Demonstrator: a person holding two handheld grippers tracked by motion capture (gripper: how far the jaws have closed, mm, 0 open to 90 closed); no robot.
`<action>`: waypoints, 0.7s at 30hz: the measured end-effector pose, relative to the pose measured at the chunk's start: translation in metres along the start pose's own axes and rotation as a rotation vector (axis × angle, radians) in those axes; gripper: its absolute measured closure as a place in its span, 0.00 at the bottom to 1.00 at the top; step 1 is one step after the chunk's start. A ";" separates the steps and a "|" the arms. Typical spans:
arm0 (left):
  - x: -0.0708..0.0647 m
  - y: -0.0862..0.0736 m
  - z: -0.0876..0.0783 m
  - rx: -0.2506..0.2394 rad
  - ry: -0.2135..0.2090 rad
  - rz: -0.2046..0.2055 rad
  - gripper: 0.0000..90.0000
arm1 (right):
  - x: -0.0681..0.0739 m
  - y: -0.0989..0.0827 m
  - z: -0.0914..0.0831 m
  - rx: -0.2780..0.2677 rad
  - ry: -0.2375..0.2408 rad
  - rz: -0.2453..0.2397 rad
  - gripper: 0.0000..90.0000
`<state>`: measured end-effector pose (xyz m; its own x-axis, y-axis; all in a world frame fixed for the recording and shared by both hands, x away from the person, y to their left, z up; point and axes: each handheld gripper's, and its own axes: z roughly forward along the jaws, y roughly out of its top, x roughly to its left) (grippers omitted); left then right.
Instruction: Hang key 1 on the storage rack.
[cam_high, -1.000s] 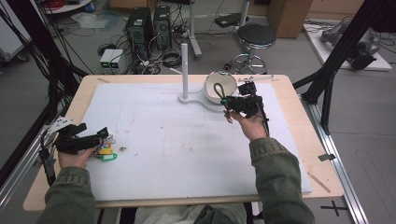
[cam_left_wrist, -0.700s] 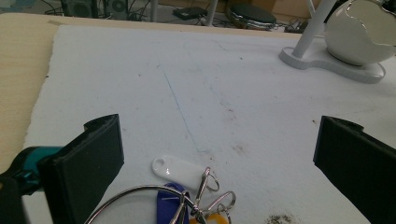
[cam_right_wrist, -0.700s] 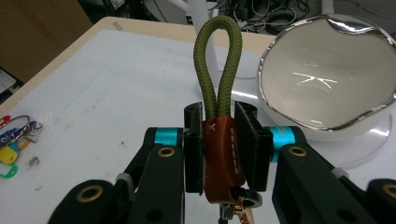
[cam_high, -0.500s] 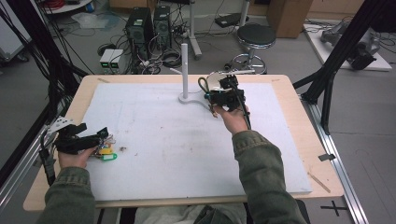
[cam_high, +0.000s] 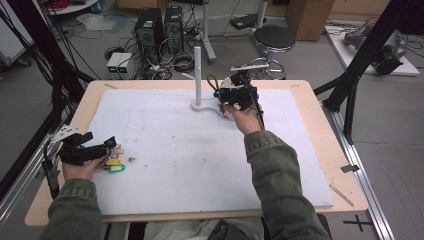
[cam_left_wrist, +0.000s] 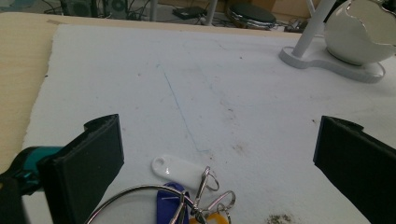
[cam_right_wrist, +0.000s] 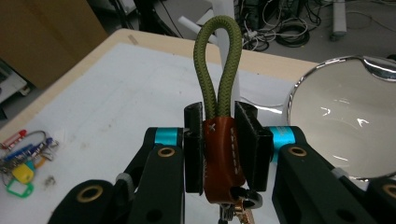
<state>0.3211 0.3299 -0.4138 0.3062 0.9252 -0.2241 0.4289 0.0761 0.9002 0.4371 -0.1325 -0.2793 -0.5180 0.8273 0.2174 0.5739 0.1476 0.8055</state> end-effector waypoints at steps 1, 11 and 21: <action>0.000 0.000 0.000 0.000 -0.001 0.000 0.02 | 0.000 0.002 0.000 -0.003 -0.002 -0.001 0.82; 0.000 0.000 0.000 -0.001 -0.001 -0.001 0.02 | 0.010 0.015 0.009 -0.002 0.005 -0.040 0.82; 0.000 0.000 0.000 0.000 -0.001 -0.001 0.02 | 0.010 0.030 0.014 0.001 0.053 -0.032 0.82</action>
<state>0.3212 0.3303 -0.4140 0.3069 0.9246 -0.2257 0.4294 0.0771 0.8998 0.4581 -0.1121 -0.2613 -0.5691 0.7922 0.2201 0.5571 0.1746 0.8119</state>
